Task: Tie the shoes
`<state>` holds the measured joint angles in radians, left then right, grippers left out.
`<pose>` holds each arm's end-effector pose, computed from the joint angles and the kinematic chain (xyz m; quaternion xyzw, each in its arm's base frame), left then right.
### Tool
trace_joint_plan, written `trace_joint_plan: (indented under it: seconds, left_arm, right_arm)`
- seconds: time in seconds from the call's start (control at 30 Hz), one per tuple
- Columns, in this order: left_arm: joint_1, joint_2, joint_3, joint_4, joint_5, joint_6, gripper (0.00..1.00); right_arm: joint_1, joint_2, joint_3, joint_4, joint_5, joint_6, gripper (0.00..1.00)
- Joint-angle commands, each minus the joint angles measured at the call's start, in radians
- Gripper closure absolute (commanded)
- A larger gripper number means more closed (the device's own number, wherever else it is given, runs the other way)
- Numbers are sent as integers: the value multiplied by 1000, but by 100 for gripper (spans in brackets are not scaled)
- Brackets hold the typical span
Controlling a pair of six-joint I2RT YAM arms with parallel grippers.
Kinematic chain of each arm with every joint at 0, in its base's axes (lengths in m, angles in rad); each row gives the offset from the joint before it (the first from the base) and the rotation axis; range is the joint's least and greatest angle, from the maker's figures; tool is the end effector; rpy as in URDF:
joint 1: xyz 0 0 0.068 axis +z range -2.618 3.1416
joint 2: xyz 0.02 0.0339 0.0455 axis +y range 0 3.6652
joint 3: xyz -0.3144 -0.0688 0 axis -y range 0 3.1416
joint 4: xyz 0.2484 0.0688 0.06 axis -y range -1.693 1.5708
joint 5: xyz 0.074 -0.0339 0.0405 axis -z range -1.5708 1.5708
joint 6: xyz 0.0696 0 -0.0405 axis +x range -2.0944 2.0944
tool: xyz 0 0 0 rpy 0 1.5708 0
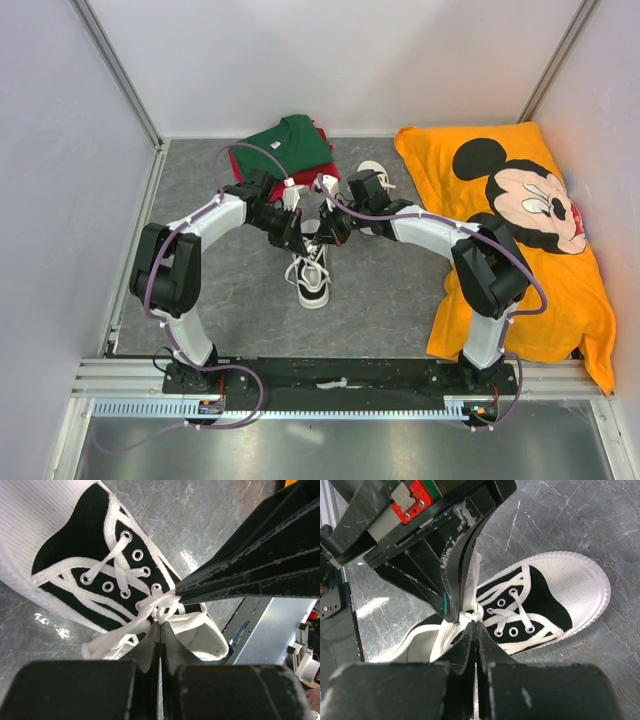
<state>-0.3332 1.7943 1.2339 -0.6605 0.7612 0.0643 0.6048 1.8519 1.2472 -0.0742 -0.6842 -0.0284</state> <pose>0.3383 -0.1679 0.2220 0.2439 0.8835 -0.3842 0.1111 0.3413 0.2894 0.2434 -0.4021 0.7626 0.4057 0.3035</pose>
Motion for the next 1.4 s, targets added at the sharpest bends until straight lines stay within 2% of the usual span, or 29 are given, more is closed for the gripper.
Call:
trace_joint_plan:
  seconds: [0.0,0.07,0.47,0.77,0.9,1.03,1.23,1.37]
  left_arm:
    - [-18,19,50,7,30,-54,98]
    - [-20,28,58,10,35,-98,98]
    - [-9,13,52,81,33,-146,98]
    - [-15,60,62,45,-86,-169,98]
    - [-18,60,76,50,-73,-169,98]
    - [-18,14,40,134,35,-173,99]
    - [-18,-93,-82,338,78,-164,98]
    - [-18,-92,-111,367,95,-118,98]
  right_arm:
    - [4,-48,-9,37,-38,-11,100]
    - [4,-49,-12,34,-38,-13,100]
    - [4,-62,-28,7,-41,-48,100]
    - [4,-62,-20,25,-41,-31,100]
    - [10,-54,-20,28,-46,-27,100]
    - [19,-45,-20,24,-52,-31,100]
    - [24,-43,-22,-4,-55,-50,100]
    - [24,-40,-14,-32,-60,-61,100]
